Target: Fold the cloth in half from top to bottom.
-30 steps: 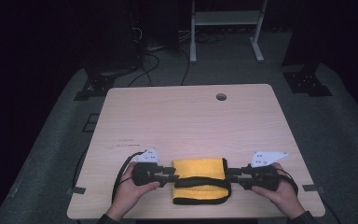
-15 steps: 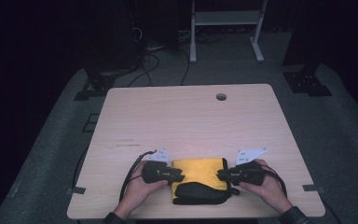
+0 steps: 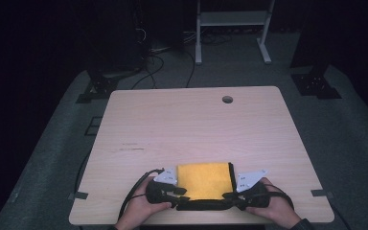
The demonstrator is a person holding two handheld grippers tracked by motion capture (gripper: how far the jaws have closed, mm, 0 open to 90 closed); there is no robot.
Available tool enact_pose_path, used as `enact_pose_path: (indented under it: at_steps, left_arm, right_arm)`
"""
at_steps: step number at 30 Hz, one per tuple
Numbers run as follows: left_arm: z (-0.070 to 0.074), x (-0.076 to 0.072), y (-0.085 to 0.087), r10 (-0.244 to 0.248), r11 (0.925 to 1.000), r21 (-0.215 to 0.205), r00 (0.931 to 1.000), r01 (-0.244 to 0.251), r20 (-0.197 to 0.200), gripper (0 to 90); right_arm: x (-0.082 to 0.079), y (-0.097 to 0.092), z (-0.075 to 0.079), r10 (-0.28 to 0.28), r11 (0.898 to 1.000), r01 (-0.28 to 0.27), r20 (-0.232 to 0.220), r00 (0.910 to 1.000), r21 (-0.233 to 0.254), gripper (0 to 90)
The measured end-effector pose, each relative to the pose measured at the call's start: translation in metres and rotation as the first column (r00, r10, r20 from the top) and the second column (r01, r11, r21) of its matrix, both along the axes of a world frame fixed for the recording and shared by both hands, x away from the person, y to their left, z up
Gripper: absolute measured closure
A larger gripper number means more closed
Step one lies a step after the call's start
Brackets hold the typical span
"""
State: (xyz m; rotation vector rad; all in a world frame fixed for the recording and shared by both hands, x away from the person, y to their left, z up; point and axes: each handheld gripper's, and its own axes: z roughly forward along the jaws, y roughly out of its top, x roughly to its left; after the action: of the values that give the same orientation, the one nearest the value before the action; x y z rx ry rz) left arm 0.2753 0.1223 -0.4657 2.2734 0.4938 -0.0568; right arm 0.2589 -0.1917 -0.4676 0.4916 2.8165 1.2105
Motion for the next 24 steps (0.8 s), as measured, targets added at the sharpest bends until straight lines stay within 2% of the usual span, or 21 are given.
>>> enact_pose_path:
  at_steps: [2,5,10,12,15,17,20,24]
  left_arm:
    - [0.002,0.001,0.000,0.001,1.0000,0.004,1.0000,-0.001,0.000,64.0]
    - [0.005,0.000,0.000,0.006,0.9997,-0.022,1.0000,-0.005,0.006,56.9]
    - [0.013,0.004,0.007,0.054,0.9968,-0.061,0.9975,-0.051,0.047,43.7]
    - [0.014,0.007,0.011,0.076,0.9952,-0.066,0.9955,-0.073,0.055,38.3]
    - [0.013,0.011,0.019,0.128,0.9904,-0.061,0.9892,-0.124,0.071,30.4]
    - [0.012,0.015,0.023,0.164,0.9858,-0.051,0.9821,-0.160,0.092,24.0]
    - [0.011,0.019,0.030,0.211,0.9776,-0.031,0.9709,-0.208,0.114,18.3]
    - [0.010,0.023,0.043,0.249,0.9683,-0.011,0.9605,-0.249,0.125,15.2]
  right_arm:
    - [0.001,0.000,0.000,0.000,1.000,0.000,-0.005,1.0000,0.000,76.8]
    - [0.003,-0.001,0.002,-0.014,1.000,0.015,-0.012,0.9998,0.021,68.6]
    - [0.010,-0.010,0.009,-0.090,0.993,0.088,0.033,0.9954,0.074,55.1]
    - [0.014,-0.017,0.009,-0.135,0.988,0.131,0.051,0.9895,0.086,49.2]
    - [0.020,-0.028,0.008,-0.209,0.976,0.203,0.069,0.9756,0.084,41.7]
    - [0.025,-0.035,0.007,-0.257,0.964,0.251,0.070,0.9639,0.083,36.8]
    - [0.029,-0.044,0.007,-0.296,0.954,0.291,0.076,0.9521,0.076,33.3]
    - [0.035,-0.055,0.005,-0.352,0.936,0.348,0.084,0.9323,0.059,30.8]
